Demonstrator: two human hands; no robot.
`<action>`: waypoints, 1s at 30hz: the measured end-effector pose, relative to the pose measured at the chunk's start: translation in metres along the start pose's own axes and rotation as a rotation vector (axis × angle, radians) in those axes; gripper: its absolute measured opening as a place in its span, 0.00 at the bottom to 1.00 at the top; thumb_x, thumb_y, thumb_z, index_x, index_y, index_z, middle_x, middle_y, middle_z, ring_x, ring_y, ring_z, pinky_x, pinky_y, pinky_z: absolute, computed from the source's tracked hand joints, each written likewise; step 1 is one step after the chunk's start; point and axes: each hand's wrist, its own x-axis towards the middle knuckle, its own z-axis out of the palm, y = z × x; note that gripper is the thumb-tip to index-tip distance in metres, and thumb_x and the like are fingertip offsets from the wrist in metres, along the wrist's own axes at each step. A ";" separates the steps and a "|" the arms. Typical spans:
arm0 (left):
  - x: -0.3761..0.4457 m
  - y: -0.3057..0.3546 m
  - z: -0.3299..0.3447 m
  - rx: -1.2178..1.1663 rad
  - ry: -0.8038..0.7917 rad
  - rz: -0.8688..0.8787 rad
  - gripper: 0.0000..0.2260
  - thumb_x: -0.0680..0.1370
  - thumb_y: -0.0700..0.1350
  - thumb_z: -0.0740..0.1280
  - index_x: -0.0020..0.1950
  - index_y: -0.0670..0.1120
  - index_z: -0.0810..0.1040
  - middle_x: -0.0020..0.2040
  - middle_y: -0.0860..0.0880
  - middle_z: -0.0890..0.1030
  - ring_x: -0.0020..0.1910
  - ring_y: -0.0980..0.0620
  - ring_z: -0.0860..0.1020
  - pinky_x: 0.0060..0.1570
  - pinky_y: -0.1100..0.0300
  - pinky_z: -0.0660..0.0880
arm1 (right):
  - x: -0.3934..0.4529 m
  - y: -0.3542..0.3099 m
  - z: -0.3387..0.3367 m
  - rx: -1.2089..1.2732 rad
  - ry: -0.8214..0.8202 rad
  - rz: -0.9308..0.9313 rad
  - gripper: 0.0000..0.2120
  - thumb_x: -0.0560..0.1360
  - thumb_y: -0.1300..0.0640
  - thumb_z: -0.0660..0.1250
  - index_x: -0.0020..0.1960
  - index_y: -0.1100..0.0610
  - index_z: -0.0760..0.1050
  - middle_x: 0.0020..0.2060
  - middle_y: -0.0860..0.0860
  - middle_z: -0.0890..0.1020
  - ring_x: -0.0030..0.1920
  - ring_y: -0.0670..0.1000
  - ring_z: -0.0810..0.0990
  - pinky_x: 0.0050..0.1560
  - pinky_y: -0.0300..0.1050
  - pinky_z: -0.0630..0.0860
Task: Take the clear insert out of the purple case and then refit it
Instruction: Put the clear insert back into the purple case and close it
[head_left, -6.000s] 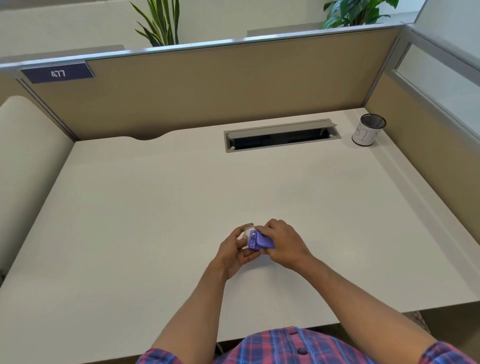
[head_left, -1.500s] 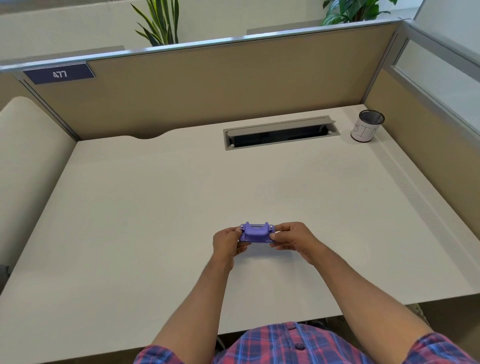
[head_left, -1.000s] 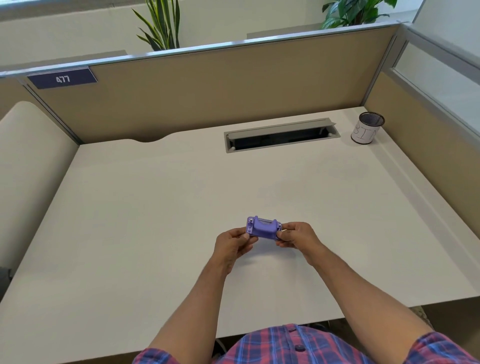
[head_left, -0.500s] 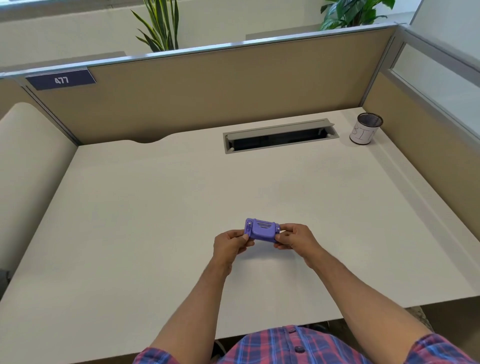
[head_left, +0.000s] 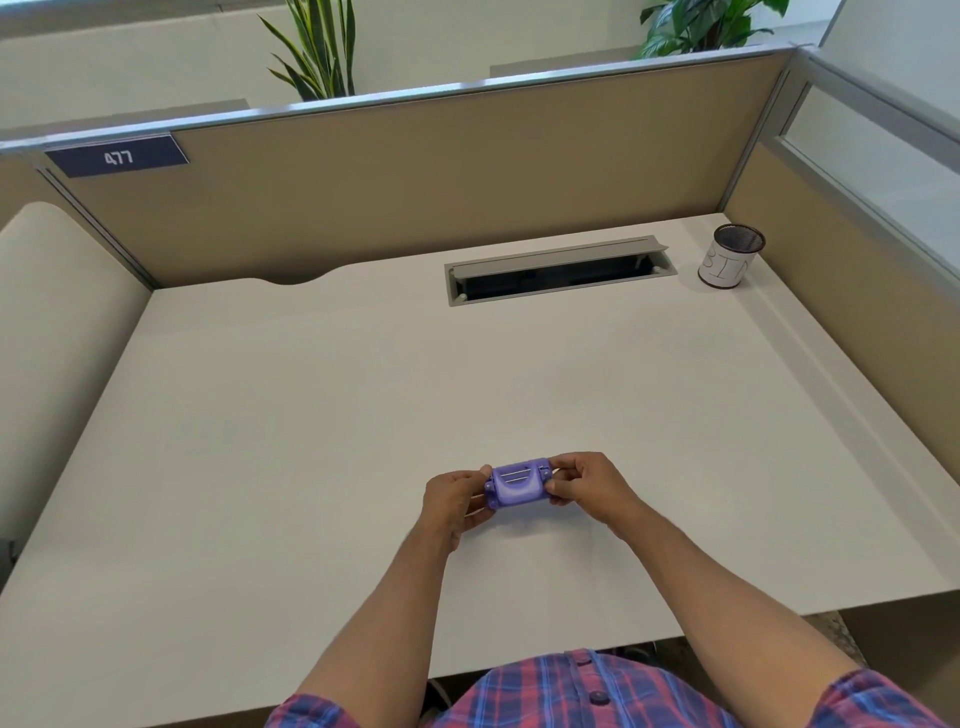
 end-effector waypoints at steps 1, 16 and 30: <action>0.001 0.000 0.000 0.001 0.019 -0.017 0.04 0.77 0.39 0.72 0.49 0.38 0.82 0.44 0.41 0.86 0.38 0.43 0.84 0.38 0.56 0.82 | 0.000 0.000 0.001 -0.001 0.004 0.001 0.14 0.75 0.71 0.69 0.60 0.64 0.82 0.41 0.65 0.85 0.38 0.55 0.82 0.47 0.44 0.81; 0.007 -0.011 0.005 0.049 0.193 0.085 0.05 0.78 0.42 0.71 0.48 0.40 0.83 0.47 0.41 0.87 0.46 0.39 0.86 0.45 0.50 0.85 | 0.000 -0.004 0.004 -0.032 0.061 0.116 0.11 0.73 0.65 0.74 0.55 0.63 0.83 0.40 0.62 0.88 0.39 0.56 0.87 0.51 0.51 0.85; -0.009 -0.020 0.003 0.619 0.073 0.395 0.25 0.74 0.33 0.67 0.71 0.42 0.77 0.65 0.46 0.82 0.59 0.53 0.83 0.58 0.69 0.75 | 0.006 -0.007 0.019 -0.290 0.203 0.253 0.02 0.71 0.61 0.74 0.41 0.59 0.85 0.36 0.57 0.88 0.36 0.51 0.87 0.36 0.38 0.77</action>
